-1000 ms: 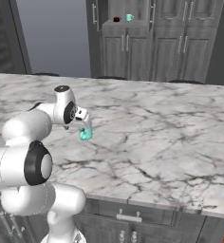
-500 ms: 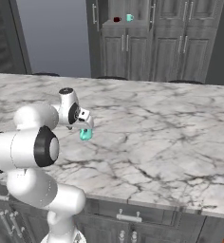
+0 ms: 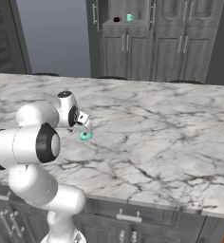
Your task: Pick the mug on the counter and place it in the cabinet with the handle facing the right, like the mugs already inside.
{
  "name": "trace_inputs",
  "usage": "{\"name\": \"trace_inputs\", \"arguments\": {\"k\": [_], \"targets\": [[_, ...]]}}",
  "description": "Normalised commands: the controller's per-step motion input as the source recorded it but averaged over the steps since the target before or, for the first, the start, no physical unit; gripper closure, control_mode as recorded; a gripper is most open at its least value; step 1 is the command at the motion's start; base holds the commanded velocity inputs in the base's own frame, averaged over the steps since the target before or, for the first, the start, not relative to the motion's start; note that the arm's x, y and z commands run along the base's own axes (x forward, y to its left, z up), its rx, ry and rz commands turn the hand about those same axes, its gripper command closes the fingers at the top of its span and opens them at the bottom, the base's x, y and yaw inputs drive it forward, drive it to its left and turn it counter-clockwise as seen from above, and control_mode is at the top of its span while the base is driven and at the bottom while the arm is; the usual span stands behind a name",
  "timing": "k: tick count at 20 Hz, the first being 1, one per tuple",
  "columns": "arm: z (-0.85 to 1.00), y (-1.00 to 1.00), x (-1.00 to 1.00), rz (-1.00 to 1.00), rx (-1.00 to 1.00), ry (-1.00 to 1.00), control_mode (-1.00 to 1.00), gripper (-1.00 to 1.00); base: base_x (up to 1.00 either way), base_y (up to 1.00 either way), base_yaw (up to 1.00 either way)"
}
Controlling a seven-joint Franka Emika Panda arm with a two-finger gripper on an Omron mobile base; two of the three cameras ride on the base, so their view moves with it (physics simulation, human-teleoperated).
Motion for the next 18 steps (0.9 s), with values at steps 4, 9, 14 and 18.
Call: {"name": "trace_inputs", "arguments": {"k": [4, 9, 14, 18], "targets": [[-0.15, 0.0, 0.24, -0.05, 0.0, 0.0, -1.0, -1.0, 0.0, 0.0, 0.0], [-0.15, 0.0, 0.22, -0.03, 0.0, 0.0, -1.0, -1.0, 0.0, 0.0, 0.0], [-0.17, 0.0, 0.14, -0.03, 0.0, 0.0, -1.0, -1.0, 0.0, 0.0, 0.0], [-0.17, -0.01, 0.2, -0.02, 0.0, 0.0, -1.0, -1.0, 0.0, 0.0, 0.0]]}}
